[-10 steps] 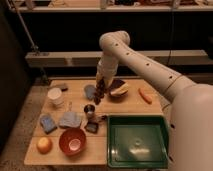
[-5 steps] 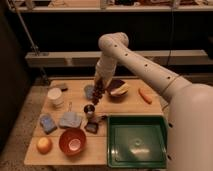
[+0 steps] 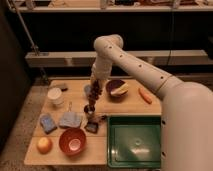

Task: Place grapes in metal cup

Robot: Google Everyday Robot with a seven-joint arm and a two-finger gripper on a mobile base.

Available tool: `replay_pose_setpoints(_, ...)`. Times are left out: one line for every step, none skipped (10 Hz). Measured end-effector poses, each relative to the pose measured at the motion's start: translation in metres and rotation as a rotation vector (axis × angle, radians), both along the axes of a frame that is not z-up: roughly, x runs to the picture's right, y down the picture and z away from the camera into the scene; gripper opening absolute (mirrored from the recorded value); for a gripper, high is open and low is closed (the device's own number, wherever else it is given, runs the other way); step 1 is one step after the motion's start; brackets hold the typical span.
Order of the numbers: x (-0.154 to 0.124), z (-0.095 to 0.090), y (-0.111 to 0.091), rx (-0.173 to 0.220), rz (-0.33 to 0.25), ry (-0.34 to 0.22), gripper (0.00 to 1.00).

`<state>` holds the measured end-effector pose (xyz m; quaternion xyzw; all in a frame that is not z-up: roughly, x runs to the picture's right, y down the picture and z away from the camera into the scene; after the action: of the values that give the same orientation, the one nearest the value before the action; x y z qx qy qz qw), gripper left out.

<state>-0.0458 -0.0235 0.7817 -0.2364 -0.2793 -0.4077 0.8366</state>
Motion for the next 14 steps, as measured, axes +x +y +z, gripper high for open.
replay_pose_setpoints(-0.003,0.003,0.002,-0.013,0.0,-0.009,0.0)
replay_pose_setpoints(-0.006,0.007,0.005,-0.026,0.0,-0.019,0.0)
replay_pose_setpoints(-0.009,0.009,0.006,-0.036,0.001,-0.027,0.0)
replay_pose_setpoints(-0.01,0.01,0.008,-0.044,0.001,-0.032,0.0)
replay_pose_setpoints(-0.013,0.014,0.011,-0.056,0.001,-0.037,0.0)
replay_pose_setpoints(-0.014,0.018,0.013,-0.066,0.0,-0.04,0.0)
replay_pose_setpoints(-0.014,0.022,0.016,-0.074,-0.003,-0.04,0.0)
replay_pose_setpoints(-0.015,0.025,0.018,-0.081,-0.006,-0.041,0.0)
replay_pose_setpoints(-0.016,0.029,0.02,-0.089,-0.012,-0.04,0.0)
replay_pose_setpoints(-0.017,0.032,0.022,-0.096,-0.017,-0.04,0.0)
replay_pose_setpoints(-0.017,0.035,0.024,-0.102,-0.02,-0.037,0.0)
replay_pose_setpoints(-0.017,0.041,0.028,-0.113,-0.023,-0.031,0.0)
replay_pose_setpoints(-0.017,0.045,0.031,-0.12,-0.025,-0.028,0.0)
replay_pose_setpoints(-0.016,0.048,0.033,-0.125,-0.026,-0.025,0.0)
